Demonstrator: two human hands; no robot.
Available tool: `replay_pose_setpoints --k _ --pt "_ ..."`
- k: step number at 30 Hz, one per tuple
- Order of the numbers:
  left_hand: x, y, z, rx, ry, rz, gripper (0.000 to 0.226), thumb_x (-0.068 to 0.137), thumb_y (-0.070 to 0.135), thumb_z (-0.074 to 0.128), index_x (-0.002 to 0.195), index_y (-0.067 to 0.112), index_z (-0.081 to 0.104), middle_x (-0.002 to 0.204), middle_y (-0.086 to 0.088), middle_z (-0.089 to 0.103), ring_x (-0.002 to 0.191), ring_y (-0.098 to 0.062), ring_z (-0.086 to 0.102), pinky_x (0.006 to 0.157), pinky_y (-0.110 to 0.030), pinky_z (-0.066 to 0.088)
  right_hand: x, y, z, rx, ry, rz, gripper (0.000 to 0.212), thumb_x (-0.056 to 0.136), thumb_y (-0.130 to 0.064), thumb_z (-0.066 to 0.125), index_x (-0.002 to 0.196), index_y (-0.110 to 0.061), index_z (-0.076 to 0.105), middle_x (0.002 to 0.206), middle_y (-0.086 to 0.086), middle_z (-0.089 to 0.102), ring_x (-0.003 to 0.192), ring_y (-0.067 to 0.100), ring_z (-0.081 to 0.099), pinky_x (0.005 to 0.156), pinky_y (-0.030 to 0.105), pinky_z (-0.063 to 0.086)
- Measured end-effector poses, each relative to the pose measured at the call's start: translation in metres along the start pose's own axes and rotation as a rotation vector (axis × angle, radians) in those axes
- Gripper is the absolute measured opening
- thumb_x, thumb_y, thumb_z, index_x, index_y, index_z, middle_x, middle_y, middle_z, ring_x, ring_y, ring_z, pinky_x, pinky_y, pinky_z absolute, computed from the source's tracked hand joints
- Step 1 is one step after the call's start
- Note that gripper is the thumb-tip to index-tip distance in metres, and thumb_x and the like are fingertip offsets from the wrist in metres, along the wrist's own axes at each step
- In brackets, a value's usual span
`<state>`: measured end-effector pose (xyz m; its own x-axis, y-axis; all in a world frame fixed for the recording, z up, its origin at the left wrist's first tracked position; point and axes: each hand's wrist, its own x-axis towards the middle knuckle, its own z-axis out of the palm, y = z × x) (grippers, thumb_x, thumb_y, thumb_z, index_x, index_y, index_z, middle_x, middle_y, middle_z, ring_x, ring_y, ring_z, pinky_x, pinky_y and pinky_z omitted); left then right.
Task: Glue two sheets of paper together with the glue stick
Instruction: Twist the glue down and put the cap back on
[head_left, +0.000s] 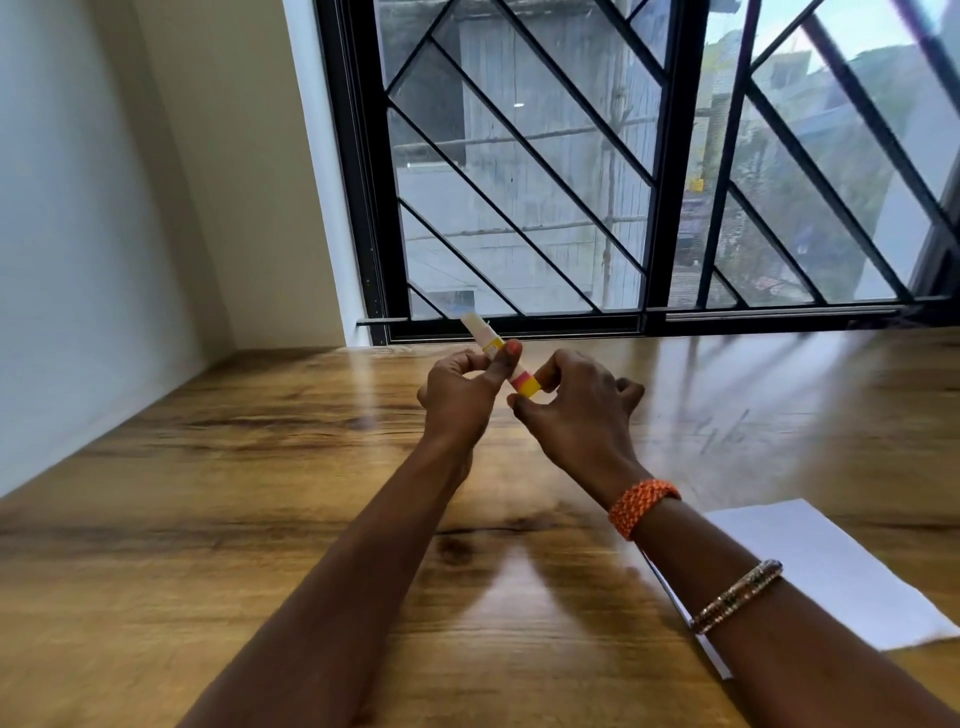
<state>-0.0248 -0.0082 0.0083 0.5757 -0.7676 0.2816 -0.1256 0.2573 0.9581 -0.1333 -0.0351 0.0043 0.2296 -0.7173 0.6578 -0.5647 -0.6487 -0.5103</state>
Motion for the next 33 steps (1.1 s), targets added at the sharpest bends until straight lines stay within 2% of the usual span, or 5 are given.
replay_pose_setpoints --k 6,11,19,25,33 --pt "-0.006 0.012 0.005 -0.088 -0.061 -0.072 0.024 0.089 0.023 0.059 0.104 0.006 0.067 0.098 -0.001 0.068 0.098 -0.007 0.056 0.082 -0.022 0.035 0.002 0.0 -0.002 0.12 -0.051 0.062 0.025 0.078 -0.031 0.071 0.084 -0.02 0.049 0.082 -0.005 0.058 0.077 0.011 0.051 0.074 0.031 0.025" --pt "-0.007 0.016 0.002 -0.081 -0.107 -0.095 0.03 0.095 0.003 0.044 0.12 0.003 0.06 0.105 -0.002 0.061 0.086 -0.004 0.05 0.078 -0.024 0.033 0.006 0.0 -0.007 0.454 -0.24 0.235 0.016 0.075 -0.031 0.07 0.081 -0.021 0.057 0.078 -0.001 0.066 0.077 0.017 0.061 0.083 0.048 0.046" --pt "-0.006 0.019 -0.011 -0.066 -0.205 -0.098 0.033 0.097 0.005 0.038 0.123 0.011 0.058 0.099 0.006 0.062 0.092 -0.005 0.048 0.075 -0.032 0.032 0.004 -0.007 -0.012 0.664 -0.445 0.227 0.027 0.098 -0.027 0.045 0.111 -0.006 0.054 0.089 0.004 0.066 0.078 0.011 0.059 0.07 0.018 0.048" --pt "-0.006 0.021 -0.007 -0.085 -0.16 -0.093 0.013 0.094 0.02 0.05 0.094 0.021 0.063 0.09 0.012 0.06 0.093 -0.004 0.048 0.086 -0.038 0.031 0.006 -0.007 -0.007 0.741 -0.213 0.25 0.012 0.096 -0.019 0.052 0.1 -0.008 0.053 0.078 -0.001 0.064 0.07 0.011 0.057 0.063 0.021 0.048" --pt "-0.012 0.028 -0.003 -0.188 -0.112 -0.142 0.016 0.09 0.035 0.055 0.087 0.019 0.057 0.095 0.012 0.051 0.114 -0.016 0.038 0.095 -0.039 0.032 0.006 0.003 -0.008 -0.082 0.211 -0.42 0.023 0.079 -0.014 0.07 0.094 -0.013 0.053 0.082 -0.003 0.064 0.075 0.019 0.057 0.075 0.031 0.019"
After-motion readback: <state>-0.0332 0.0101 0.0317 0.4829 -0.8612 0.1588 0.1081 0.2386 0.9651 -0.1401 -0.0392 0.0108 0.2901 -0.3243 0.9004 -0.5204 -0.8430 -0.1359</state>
